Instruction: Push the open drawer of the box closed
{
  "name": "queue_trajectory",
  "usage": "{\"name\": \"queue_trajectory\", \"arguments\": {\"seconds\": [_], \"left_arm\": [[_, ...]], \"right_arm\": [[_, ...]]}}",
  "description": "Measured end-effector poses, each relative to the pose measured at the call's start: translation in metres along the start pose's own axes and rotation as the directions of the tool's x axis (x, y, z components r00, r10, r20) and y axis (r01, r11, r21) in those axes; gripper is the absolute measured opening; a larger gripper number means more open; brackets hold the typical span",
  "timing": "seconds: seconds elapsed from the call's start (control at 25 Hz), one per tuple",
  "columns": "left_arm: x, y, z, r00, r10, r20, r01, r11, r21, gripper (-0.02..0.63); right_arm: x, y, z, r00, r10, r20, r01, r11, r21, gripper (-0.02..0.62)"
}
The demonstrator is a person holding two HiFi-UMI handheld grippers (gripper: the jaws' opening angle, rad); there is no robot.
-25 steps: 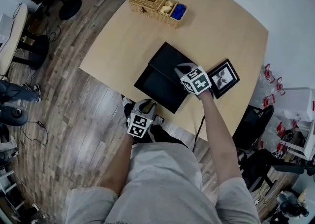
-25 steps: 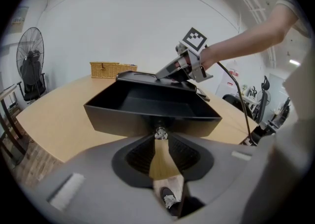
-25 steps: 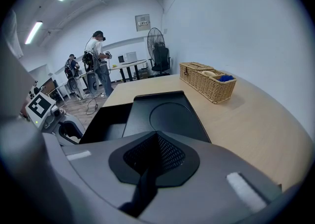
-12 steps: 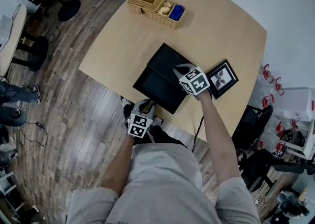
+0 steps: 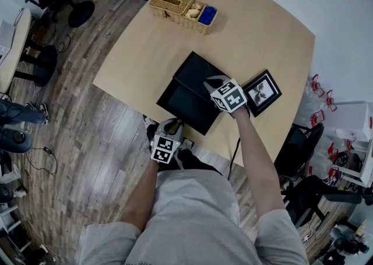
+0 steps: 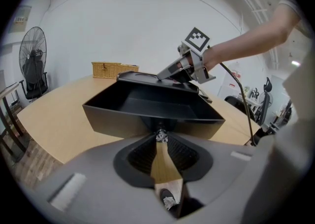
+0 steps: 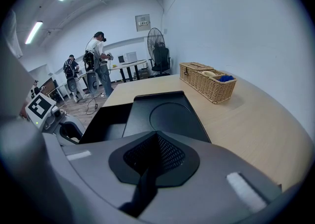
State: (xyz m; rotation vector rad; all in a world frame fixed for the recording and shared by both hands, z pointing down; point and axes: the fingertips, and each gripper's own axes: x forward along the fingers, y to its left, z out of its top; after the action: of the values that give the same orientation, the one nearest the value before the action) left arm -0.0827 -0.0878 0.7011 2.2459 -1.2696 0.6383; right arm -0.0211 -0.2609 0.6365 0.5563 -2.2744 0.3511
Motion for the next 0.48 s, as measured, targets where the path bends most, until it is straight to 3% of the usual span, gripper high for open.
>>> {"name": "queue_trajectory", "arguments": {"seconds": [0.48], "left_arm": [[-0.0045, -0.0011, 0.0065, 1.0, 0.0, 0.015, 0.0, 1.0, 0.013, 0.126]], "right_arm": [[0.0004, 0.0014, -0.0008, 1.0, -0.001, -0.001, 0.001, 1.0, -0.001, 0.002]]}}
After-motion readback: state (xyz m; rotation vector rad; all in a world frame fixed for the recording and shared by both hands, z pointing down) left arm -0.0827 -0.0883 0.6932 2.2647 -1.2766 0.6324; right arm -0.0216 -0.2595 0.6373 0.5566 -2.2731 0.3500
